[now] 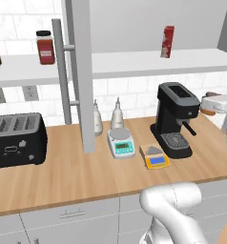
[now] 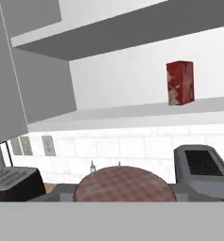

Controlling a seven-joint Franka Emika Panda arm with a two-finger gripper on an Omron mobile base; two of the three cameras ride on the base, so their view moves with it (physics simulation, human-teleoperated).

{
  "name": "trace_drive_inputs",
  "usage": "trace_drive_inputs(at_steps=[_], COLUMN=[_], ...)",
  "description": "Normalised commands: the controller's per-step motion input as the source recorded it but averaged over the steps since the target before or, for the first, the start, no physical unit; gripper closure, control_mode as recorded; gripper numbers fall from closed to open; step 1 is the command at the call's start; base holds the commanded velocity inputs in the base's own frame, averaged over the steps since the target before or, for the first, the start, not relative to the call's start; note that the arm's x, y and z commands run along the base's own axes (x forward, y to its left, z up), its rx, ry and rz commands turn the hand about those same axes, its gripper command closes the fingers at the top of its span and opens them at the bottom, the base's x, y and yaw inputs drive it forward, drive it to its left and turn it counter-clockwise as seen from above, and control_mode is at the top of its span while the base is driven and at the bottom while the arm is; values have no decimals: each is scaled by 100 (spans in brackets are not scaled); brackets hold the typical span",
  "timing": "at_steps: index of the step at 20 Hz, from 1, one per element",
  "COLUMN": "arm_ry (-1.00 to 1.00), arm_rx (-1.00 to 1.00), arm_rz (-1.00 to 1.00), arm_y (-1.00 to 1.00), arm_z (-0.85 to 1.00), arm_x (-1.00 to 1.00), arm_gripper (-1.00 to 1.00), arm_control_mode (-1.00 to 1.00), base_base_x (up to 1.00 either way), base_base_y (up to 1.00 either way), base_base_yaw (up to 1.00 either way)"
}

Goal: Pick the jam and place it on the digital scale for weighing, and close the cabinet.

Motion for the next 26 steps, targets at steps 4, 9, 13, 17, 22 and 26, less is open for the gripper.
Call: trace_drive_inputs(at_steps=[4, 9, 13, 17, 22, 26], arm_ry=[-14, -1, 0, 0, 0, 0], arm_rx=[16, 6, 0, -2, -4, 0], arm_rz=[47, 45, 35, 13, -2, 0], arm_y=[-33, -14, 6, 38, 39, 5], arm_z=[-81, -73, -73, -78, -67, -49], arm_x=[-11, 20, 43, 51, 54, 14], arm_gripper=[100, 100, 100, 100, 100, 100], arm_control_mode=[-100, -100, -100, -100, -100, -100], base_base_x=[0, 0, 0, 0, 0, 0], base_base_y=[0, 0, 0, 0, 0, 0], base_base_yaw=[0, 0, 0, 0, 0, 0])
